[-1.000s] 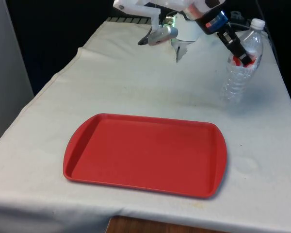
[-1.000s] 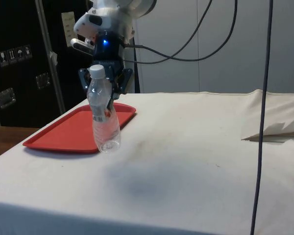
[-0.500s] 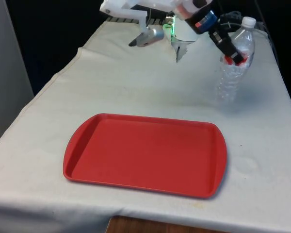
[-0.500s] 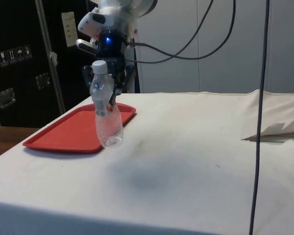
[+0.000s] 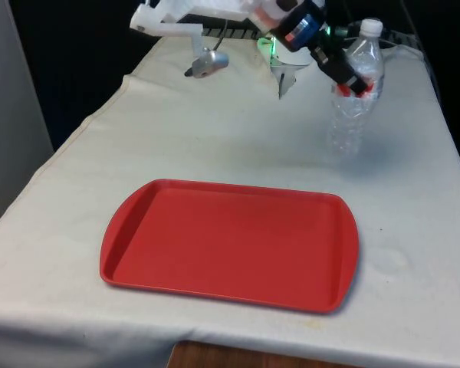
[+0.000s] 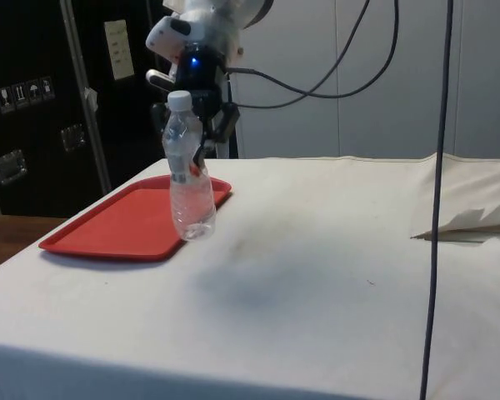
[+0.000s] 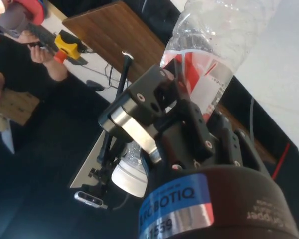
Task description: Place the bottle upright on the tray.
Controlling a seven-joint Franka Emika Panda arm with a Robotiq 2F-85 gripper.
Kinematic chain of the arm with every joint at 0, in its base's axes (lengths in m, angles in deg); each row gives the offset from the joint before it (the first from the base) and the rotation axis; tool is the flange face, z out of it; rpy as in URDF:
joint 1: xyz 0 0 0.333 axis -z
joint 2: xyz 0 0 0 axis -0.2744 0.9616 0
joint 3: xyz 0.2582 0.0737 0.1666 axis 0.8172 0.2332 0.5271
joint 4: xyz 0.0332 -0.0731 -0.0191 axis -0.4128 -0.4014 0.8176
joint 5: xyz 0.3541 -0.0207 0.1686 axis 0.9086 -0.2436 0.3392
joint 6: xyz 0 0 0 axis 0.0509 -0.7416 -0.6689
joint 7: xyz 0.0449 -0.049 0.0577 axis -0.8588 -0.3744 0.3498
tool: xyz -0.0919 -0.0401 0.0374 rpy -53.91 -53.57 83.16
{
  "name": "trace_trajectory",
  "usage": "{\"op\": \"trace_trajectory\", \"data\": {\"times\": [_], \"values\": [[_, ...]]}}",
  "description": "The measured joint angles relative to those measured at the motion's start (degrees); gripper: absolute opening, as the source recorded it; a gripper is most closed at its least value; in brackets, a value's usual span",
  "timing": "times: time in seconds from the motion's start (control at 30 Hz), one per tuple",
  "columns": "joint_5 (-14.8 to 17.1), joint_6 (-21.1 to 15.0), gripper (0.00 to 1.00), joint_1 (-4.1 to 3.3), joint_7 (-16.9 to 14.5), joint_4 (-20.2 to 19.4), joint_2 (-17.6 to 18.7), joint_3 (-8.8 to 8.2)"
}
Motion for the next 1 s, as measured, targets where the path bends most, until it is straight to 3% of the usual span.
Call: {"op": "trace_trajectory", "data": {"times": [0.53,1.0], "values": [[2.01,6.36,0.34,0.17,-3.32,1.03,0.86,-4.58],[3.38,10.66,0.34,0.23,-5.21,1.66,1.55,-7.45]]}}
